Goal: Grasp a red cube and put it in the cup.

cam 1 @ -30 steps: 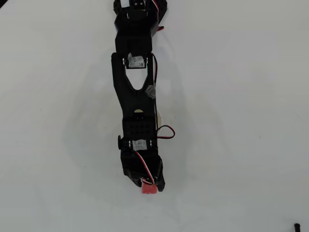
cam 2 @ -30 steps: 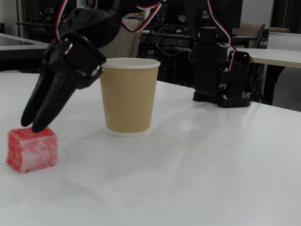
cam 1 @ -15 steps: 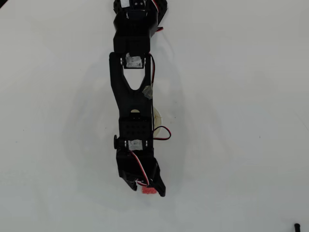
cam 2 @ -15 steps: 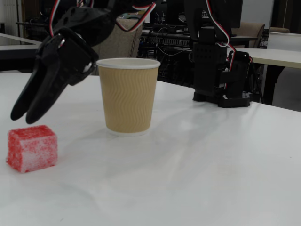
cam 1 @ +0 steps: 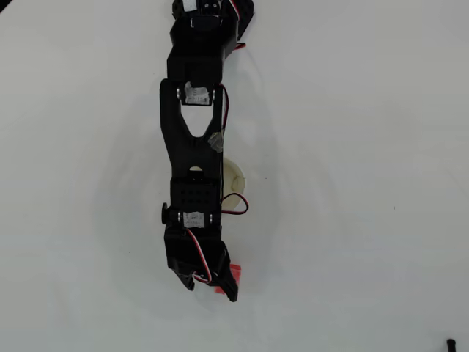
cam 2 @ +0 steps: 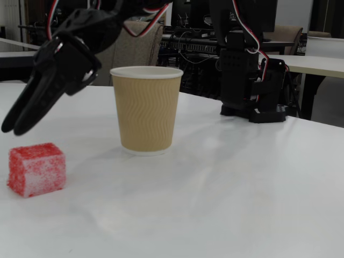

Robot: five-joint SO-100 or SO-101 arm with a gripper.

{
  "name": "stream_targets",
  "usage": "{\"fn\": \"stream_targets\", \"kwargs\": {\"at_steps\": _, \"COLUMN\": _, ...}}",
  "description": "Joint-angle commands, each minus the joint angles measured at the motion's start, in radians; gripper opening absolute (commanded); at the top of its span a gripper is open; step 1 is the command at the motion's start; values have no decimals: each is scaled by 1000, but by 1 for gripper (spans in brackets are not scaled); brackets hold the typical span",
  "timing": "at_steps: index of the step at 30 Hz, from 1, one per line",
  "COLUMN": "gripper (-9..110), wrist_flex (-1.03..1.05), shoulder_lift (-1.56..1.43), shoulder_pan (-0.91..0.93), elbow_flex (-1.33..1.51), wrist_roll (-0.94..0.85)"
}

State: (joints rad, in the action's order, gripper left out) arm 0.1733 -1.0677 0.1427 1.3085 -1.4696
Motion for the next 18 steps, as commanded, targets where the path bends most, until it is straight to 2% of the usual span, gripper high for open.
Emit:
{"fn": "stream_targets", "kwargs": {"at_steps": 1, "gripper": 30, "wrist_flex": -9, "shoulder_lift": -26, "shoulder_pan": -3, "elbow_flex": -84, "wrist_roll": -11}}
{"fn": "stream_targets", "kwargs": {"at_steps": 18, "gripper": 30, "wrist_flex": 61, "shoulder_lift": -35, "shoulder_pan": -43, "elbow_flex": -80, "wrist_roll": -9}}
